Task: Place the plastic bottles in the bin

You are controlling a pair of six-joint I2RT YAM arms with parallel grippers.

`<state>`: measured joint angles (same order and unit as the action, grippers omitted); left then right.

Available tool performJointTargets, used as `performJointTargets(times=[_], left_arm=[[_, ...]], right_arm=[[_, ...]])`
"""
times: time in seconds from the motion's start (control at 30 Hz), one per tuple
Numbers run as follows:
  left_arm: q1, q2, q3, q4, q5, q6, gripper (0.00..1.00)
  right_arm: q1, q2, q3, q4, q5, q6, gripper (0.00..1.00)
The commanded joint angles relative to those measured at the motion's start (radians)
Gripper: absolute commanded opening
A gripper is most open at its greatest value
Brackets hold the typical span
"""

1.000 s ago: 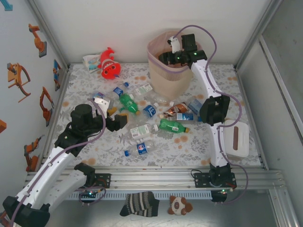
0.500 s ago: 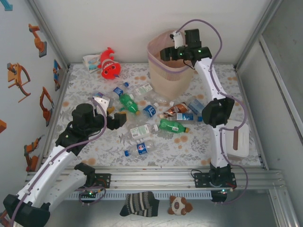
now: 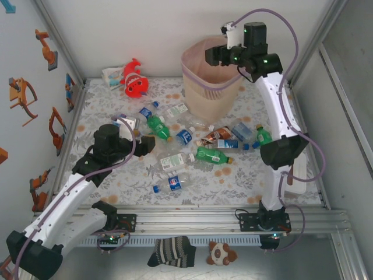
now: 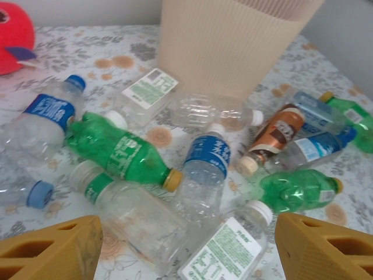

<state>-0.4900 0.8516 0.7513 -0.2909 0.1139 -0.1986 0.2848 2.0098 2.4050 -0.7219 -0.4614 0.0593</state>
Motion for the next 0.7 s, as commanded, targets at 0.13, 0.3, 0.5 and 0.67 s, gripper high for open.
performJointTargets(times=[0.13,0.3,0.5,0.67], left_arm=[[0.041,0.092,0.076,-0.098,-0.131,-0.071,0.77],[0.093,0.161,0.097,-0.128,-0.153,-0.128,0.77],[0.135,0.228,0.1,-0.134,-0.173,-0.182,0.77],[0.172,0.295,0.116,-0.155,-0.213,-0.223,0.77]], right_arm=[[-0.006,-0.178,-0.182,-0.008,0.044,0.045,0.68],[-0.005,-0.312,-0.358,-0.002,0.089,0.06,0.67],[-0.006,-0.466,-0.573,-0.012,0.135,0.061,0.67],[-0.006,-0.578,-0.746,-0.009,0.178,0.084,0.66]])
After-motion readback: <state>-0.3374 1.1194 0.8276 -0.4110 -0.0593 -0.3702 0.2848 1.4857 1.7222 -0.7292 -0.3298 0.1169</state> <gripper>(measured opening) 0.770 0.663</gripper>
